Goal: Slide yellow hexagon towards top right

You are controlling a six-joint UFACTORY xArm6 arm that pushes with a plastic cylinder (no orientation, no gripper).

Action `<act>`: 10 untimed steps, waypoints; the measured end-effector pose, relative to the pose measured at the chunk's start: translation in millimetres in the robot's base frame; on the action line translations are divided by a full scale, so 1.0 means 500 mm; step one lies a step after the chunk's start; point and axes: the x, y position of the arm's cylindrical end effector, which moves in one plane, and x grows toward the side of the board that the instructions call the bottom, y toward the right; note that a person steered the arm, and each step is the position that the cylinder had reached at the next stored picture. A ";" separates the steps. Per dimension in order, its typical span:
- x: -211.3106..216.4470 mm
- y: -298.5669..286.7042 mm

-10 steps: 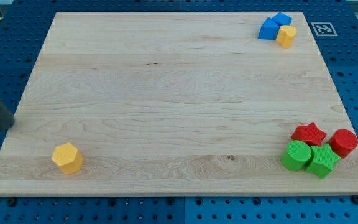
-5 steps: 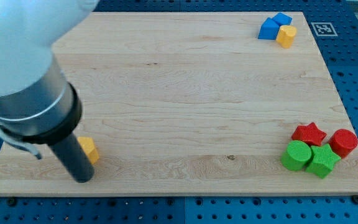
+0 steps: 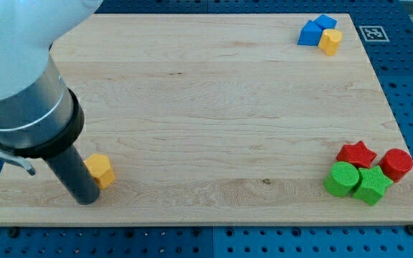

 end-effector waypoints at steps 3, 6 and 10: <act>-0.102 0.051; -0.255 0.086; -0.494 0.222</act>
